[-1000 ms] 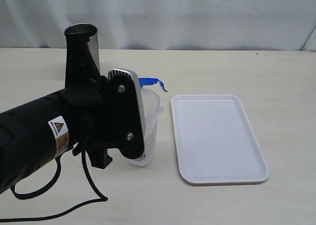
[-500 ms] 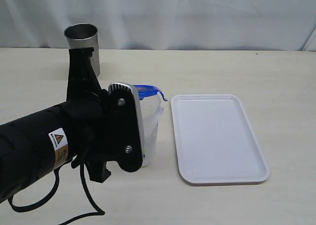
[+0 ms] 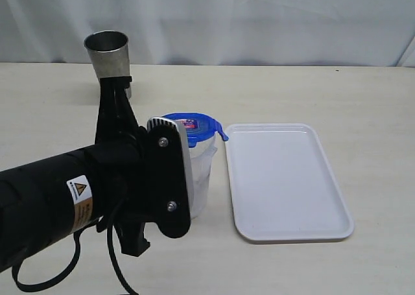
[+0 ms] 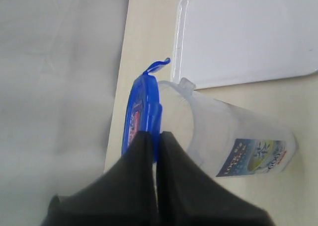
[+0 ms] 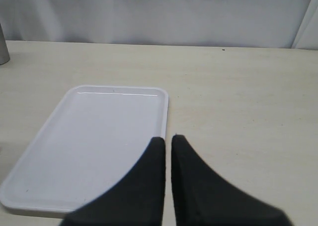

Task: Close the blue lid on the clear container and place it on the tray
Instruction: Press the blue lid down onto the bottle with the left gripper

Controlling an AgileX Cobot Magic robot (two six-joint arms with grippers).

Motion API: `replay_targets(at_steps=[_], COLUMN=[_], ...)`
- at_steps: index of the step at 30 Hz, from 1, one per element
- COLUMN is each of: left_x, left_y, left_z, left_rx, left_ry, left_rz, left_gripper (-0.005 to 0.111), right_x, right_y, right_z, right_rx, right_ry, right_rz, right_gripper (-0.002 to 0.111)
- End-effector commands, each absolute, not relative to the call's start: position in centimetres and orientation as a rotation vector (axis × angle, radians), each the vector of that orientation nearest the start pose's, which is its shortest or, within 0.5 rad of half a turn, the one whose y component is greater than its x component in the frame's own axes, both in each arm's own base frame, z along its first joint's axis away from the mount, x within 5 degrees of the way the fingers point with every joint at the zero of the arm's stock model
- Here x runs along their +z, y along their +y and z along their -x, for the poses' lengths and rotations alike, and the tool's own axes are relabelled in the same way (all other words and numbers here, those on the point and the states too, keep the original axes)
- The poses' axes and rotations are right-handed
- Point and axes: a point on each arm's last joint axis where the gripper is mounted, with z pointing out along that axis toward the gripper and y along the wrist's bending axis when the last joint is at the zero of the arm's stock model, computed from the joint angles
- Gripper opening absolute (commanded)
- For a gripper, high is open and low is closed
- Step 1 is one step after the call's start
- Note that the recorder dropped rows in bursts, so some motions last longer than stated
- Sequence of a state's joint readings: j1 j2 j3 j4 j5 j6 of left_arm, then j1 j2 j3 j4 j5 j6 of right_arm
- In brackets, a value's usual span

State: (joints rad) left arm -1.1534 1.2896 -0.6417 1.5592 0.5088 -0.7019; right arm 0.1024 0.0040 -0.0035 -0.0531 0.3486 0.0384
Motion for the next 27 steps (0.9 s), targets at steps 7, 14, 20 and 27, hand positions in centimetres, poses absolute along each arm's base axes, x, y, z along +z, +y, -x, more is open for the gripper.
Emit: replay_targets(at_steps=[7,14,20,27], left_x=[23.4,23.2,23.2,23.1], left_y=[-21.5,-21.7,-21.7,-21.8], left_z=[-14.0,-14.0,-14.0,-13.8], left_rx=[0.338,0.327,0.327,0.299], left_ry=[1.396,1.395,1.395,1.386], left_rz=[-1.62,-1.636,-1.636,-1.649], left_gripper=[0.0,0.0,0.0,0.0], right_x=[18.2,18.2,18.2,18.2], right_y=[0.3,0.3,0.3,0.3], right_z=[-5.3,-5.3,-5.3,-5.3], right_rx=[0.038,0.038,0.038,0.038], right_ry=[1.827,1.827,1.827,1.827], right_rz=[0.088,0.088,0.088,0.088], right_gripper=[0.005,0.005,0.005,0.005])
